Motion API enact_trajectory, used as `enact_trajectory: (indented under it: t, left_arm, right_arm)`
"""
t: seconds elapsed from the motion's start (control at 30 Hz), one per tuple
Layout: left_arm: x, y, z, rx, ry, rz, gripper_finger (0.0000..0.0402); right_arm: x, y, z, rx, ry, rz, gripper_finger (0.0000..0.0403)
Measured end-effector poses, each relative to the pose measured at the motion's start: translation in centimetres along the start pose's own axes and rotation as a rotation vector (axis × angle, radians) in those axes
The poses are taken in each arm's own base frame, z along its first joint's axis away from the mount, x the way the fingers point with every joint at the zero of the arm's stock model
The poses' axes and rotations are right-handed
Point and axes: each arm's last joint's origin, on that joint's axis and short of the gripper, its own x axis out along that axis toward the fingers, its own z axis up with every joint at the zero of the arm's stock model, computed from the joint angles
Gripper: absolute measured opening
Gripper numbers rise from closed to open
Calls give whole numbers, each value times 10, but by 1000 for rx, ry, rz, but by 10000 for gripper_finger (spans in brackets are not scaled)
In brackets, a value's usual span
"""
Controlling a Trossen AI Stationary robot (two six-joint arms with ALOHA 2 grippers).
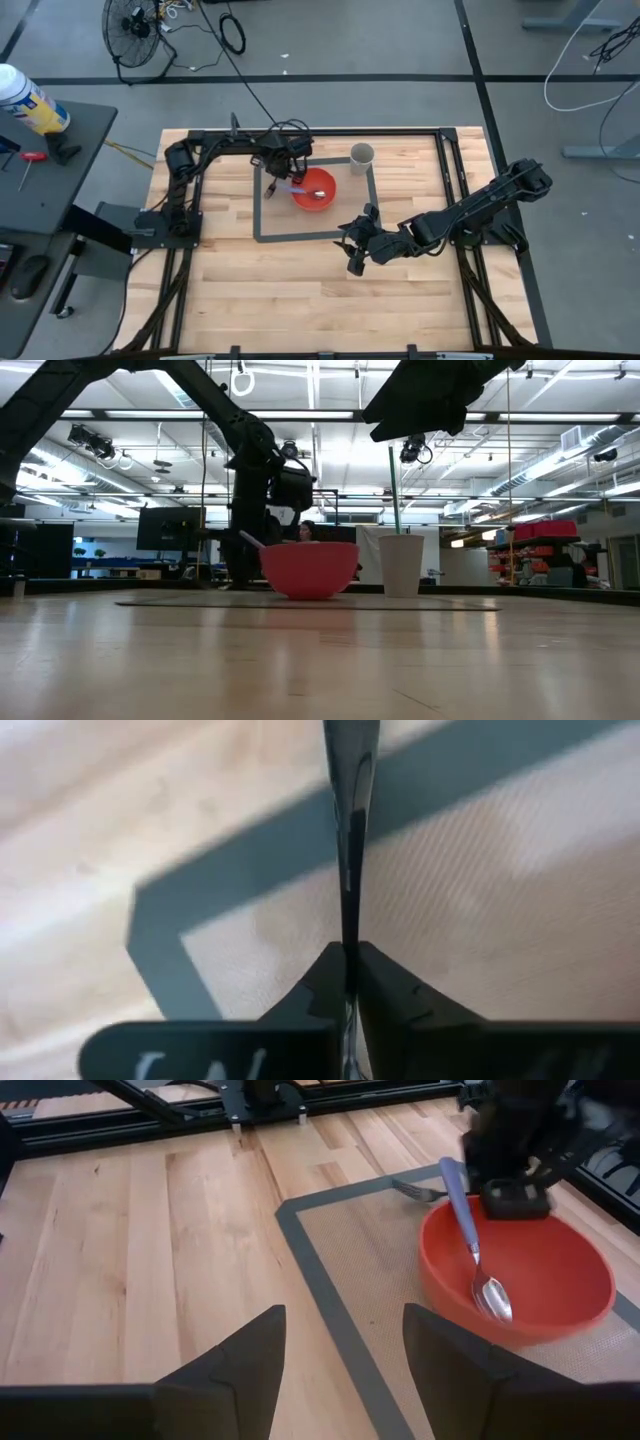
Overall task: Pick & Place Utensil
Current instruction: Put the black fork into the orange bowl
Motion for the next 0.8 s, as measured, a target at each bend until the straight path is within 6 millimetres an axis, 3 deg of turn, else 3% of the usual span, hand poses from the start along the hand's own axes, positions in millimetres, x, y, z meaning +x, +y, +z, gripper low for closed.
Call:
enact_trajectory:
  t: [0.4,0.8]
  left_arm:
    - [-63,-9,15,103,-136,142,21]
    - [-162,-57,13,246,-535,110,15]
  right_arm:
    - [0,0,-1,-8,6,-5,205]
    - [-5,3,-7,-51,6,-85,205]
